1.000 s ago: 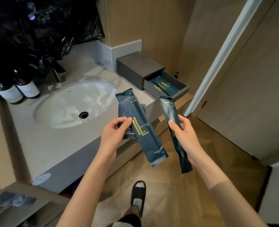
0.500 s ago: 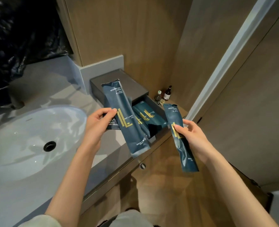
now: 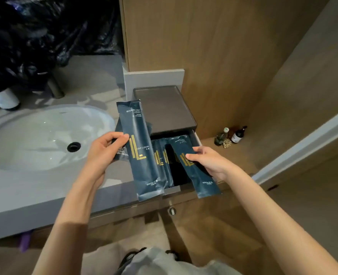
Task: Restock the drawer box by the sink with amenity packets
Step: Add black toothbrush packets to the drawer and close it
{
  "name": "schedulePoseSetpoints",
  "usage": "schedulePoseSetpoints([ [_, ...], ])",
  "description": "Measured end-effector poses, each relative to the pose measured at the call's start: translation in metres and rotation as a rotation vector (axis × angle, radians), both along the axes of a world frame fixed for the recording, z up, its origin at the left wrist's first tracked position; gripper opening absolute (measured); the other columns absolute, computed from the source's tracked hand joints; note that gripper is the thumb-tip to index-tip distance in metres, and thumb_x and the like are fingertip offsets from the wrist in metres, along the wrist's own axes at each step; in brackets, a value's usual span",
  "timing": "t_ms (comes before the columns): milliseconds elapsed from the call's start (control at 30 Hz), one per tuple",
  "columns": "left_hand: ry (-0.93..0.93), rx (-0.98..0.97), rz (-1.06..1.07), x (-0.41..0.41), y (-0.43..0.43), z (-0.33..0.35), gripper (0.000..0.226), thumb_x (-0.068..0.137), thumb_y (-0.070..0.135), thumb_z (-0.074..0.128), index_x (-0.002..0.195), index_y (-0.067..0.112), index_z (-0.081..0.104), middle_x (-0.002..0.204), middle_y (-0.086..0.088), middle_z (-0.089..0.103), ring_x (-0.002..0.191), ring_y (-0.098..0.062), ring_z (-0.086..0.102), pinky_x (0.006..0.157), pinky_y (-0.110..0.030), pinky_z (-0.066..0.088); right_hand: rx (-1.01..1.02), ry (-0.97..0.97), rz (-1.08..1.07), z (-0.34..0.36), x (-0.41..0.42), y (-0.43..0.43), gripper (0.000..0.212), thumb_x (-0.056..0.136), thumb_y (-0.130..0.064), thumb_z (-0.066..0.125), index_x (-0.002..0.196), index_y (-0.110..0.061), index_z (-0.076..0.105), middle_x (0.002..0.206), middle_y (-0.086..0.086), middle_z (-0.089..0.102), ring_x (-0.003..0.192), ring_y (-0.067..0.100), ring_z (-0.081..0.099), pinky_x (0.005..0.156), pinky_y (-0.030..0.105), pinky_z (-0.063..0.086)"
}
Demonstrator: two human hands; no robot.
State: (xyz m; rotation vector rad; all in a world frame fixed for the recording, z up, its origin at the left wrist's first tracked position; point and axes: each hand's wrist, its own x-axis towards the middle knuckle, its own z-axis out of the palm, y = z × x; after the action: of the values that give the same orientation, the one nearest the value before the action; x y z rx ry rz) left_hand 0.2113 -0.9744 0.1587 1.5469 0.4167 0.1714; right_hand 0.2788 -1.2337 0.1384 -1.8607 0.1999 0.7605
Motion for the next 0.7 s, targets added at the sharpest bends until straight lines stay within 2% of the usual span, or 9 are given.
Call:
schedulePoseSetpoints([
  [167,0.028,0.014,0.153,-0.031,-0.014,0.002,0.012,0.089,0.024,0.064,0.076,0.024,0.063,0.062,0.021,0.062,0.053,0.01,0.05,0.057,-0.016,0.033,0.04,0.038,0.054,-0.018,0.023,0.014,0.066,0.092,-0.013,0.061,0.149,-0.009,0.027,0.154,0.009,0.03,0.142,0.024,0.03,0.116,0.039,0.02],
  [300,0.039,0.0,0.234,-0.048,-0.019,0.001,0.012,0.088,0.025,0.065,0.077,0.023,0.063,0.064,0.019,0.063,0.054,0.008,0.05,0.057,-0.019,0.034,0.08,0.032,0.0,-0.034,0.03,0.03,0.06,0.091,-0.01,0.062,0.144,-0.007,0.035,0.148,0.009,0.039,0.136,0.025,0.038,0.112,0.037,0.029],
  [400,0.051,0.003,0.279,-0.054,-0.019,0.0,0.011,0.088,0.025,0.065,0.077,0.023,0.064,0.067,0.02,0.065,0.056,0.01,0.052,0.06,-0.022,0.034,0.065,-0.009,0.0,-0.045,0.031,0.041,0.057,0.092,-0.011,0.061,0.144,-0.007,0.037,0.147,0.009,0.04,0.136,0.025,0.038,0.109,0.037,0.031],
  [533,0.04,0.009,0.276,-0.057,-0.016,0.002,0.01,0.088,0.022,0.065,0.078,0.02,0.065,0.076,0.016,0.066,0.056,0.01,0.054,0.059,-0.02,0.035,0.023,-0.111,0.0,-0.052,0.032,0.052,0.052,0.09,-0.011,0.064,0.139,-0.009,0.045,0.14,0.009,0.049,0.125,0.021,0.047,0.096,0.026,0.035],
  [633,0.038,0.038,0.261,-0.057,-0.012,0.002,0.008,0.087,0.022,0.066,0.081,0.017,0.065,0.083,0.009,0.065,0.055,0.008,0.051,0.055,-0.021,0.033,-0.009,-0.175,-0.027,-0.057,0.034,0.061,0.049,0.087,-0.014,0.068,0.134,-0.011,0.052,0.137,0.009,0.052,0.124,0.022,0.05,0.098,0.028,0.038],
  [700,0.036,0.056,0.245,-0.057,-0.009,0.002,0.008,0.087,0.021,0.066,0.081,0.016,0.065,0.082,0.008,0.064,0.053,0.006,0.049,0.051,-0.016,0.034,-0.011,-0.188,-0.053,-0.06,0.035,0.068,0.049,0.085,-0.014,0.07,0.132,-0.012,0.054,0.135,0.009,0.055,0.123,0.024,0.051,0.099,0.03,0.041],
])
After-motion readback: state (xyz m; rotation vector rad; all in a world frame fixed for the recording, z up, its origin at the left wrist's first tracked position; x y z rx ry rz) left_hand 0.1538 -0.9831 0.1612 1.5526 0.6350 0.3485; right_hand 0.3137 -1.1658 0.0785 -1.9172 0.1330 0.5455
